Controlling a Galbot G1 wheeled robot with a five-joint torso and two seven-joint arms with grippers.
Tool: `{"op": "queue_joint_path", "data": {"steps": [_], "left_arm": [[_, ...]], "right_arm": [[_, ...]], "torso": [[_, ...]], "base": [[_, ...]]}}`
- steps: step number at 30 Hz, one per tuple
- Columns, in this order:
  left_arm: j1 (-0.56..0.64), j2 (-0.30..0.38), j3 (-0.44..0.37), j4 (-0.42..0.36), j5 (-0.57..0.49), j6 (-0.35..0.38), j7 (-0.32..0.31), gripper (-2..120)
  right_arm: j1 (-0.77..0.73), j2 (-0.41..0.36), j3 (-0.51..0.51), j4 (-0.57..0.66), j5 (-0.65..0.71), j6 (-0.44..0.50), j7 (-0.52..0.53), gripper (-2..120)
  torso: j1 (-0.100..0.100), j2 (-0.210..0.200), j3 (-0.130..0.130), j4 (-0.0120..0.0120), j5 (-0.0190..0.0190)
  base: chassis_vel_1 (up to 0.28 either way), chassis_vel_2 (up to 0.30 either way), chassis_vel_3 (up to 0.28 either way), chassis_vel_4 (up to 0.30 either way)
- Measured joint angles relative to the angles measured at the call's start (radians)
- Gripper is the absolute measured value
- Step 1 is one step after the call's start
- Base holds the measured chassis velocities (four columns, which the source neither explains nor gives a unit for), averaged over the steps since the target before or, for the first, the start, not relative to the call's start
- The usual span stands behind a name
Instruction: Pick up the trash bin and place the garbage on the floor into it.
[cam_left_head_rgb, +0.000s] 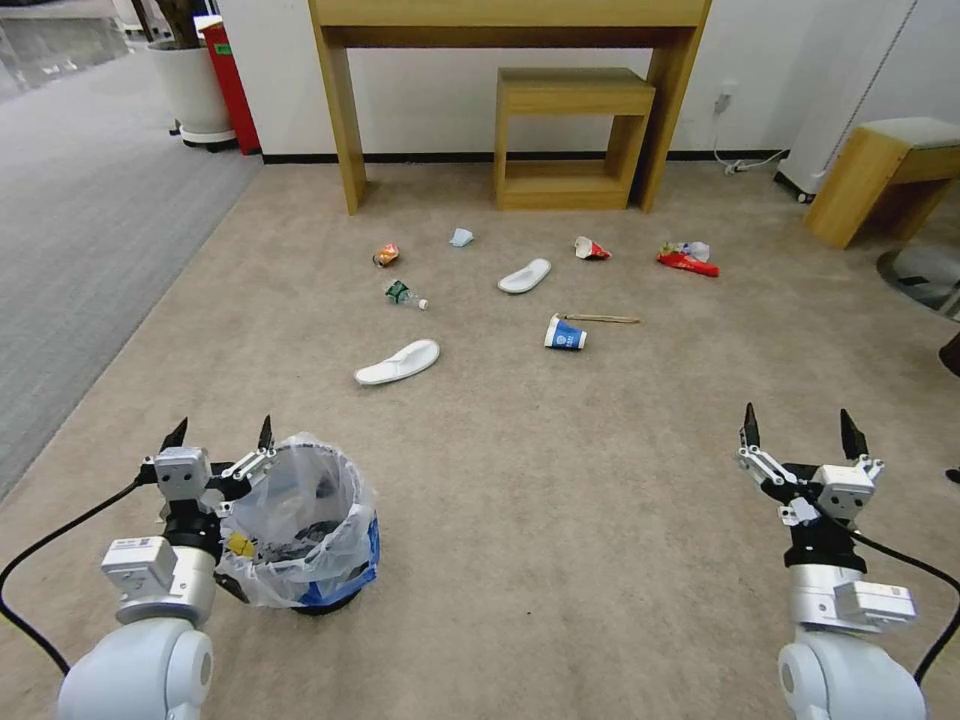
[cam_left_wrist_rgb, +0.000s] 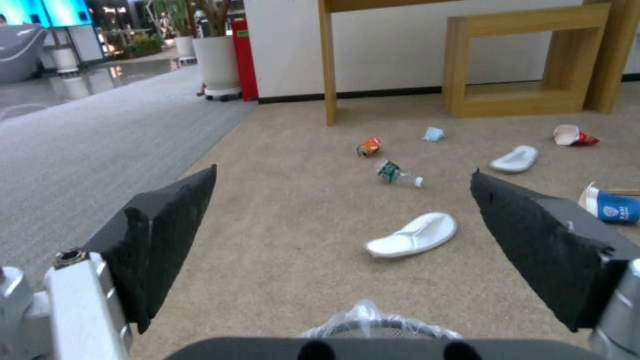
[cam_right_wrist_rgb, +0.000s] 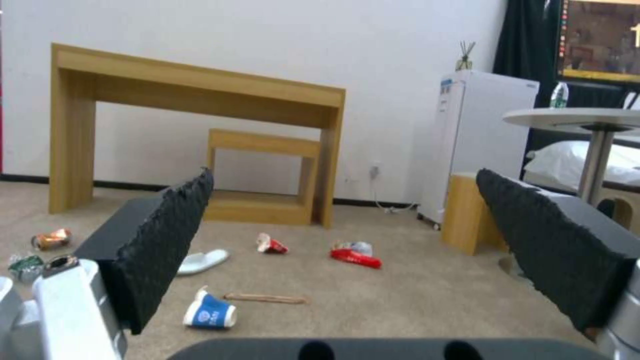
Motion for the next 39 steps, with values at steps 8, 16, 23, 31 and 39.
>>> {"op": "queue_joint_path", "data": {"steps": [8, 16, 23, 31, 39], "left_arm": [[0.007, -0.002, 0.004, -0.016, 0.0, 0.003, 0.001, 100], [0.015, -0.002, 0.004, -0.025, 0.004, 0.003, 0.012, 100], [0.022, -0.006, 0.003, -0.034, 0.009, 0.001, 0.016, 100], [0.024, -0.014, 0.003, -0.038, 0.019, 0.0, 0.019, 100], [0.027, -0.016, 0.005, -0.04, 0.022, 0.0, 0.023, 100]], "right_arm": [[-0.008, 0.001, 0.002, 0.014, -0.008, 0.0, -0.003, 100], [-0.01, -0.002, 0.005, 0.019, -0.008, 0.008, -0.008, 100], [-0.007, -0.003, 0.006, 0.017, -0.008, 0.012, -0.008, 100], [-0.005, -0.004, 0.006, 0.006, -0.007, 0.022, -0.006, 100], [-0.004, -0.003, 0.005, 0.001, -0.006, 0.026, -0.006, 100]], "torso": [[0.0, 0.0, 0.0, -0.0001, 0.0], [0.0, 0.0, 0.0, 0.0, 0.0], [0.0, 0.0, 0.0, 0.0, 0.0], [0.0, 0.0, 0.0, 0.0, 0.0], [0.0, 0.0, 0.0, -0.0001, 0.0]], "base": [[0.0, 0.0, 0.0, 0.0], [0.0, 0.0, 0.0, 0.0], [0.0, 0.0, 0.0, 0.0], [0.0, 0.0, 0.0, 0.0], [-0.042, 0.036, 0.052, -0.03]]}}
